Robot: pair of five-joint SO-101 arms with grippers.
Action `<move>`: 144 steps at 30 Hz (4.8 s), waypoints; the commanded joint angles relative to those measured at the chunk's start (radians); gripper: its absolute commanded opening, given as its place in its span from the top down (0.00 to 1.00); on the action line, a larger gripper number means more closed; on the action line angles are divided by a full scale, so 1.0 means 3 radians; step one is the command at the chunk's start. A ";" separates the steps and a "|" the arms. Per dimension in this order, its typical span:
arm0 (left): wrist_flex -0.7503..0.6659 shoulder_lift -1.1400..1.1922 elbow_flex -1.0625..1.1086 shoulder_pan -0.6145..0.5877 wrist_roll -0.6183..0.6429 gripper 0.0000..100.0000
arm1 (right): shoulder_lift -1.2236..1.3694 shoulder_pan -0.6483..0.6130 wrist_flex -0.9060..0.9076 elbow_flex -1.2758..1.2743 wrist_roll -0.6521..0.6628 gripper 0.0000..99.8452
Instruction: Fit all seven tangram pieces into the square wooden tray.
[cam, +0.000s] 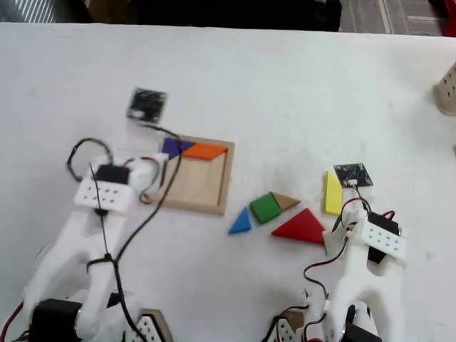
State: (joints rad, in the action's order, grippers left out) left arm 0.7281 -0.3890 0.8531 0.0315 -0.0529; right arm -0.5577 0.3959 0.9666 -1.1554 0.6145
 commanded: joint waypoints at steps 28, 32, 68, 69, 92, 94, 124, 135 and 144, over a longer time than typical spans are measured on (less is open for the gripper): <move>0.0332 0.1767 -0.1105 -0.0448 0.0031 0.98 | -0.0115 -0.0120 -0.0033 -0.0051 0.0026 0.98; 0.0384 0.1788 -0.1095 -0.0228 0.0031 0.98 | -0.0115 -0.0120 -0.0033 -0.0051 0.0026 0.98; 0.0547 0.1302 -0.0783 0.0064 0.0235 0.98 | -0.0120 -0.0125 -0.0049 -0.0051 0.0026 0.98; 0.0537 0.1143 -0.0690 0.0043 0.0230 0.98 | -0.0120 -0.0125 -0.0049 -0.0051 0.0026 0.98; -0.0634 -0.0217 0.0936 -0.1102 -0.0419 0.98 | -0.0120 -0.0115 -0.0033 -0.0051 0.0026 0.98; -0.0634 -0.0217 0.0936 -0.1102 -0.0419 0.98 | -0.0120 -0.0115 -0.0033 -0.0051 0.0026 0.98; -0.0660 -0.0207 0.0941 -0.1102 -0.0419 0.98 | -0.0110 -0.0136 -0.0049 -0.0051 0.0010 0.98; -0.0660 -0.0202 0.0941 -0.1102 -0.0419 0.98 | -0.0120 -0.0141 -0.0028 -0.0041 -0.0020 0.98; -0.0660 -0.0202 0.0931 -0.1097 -0.0419 0.98 | -0.0176 -0.0141 0.0238 0.0143 -0.0194 0.98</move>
State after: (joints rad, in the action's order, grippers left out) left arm 0.5547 -0.4212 1.1400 -0.2938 -0.1695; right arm -0.5577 0.3667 0.9820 -1.1707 0.5700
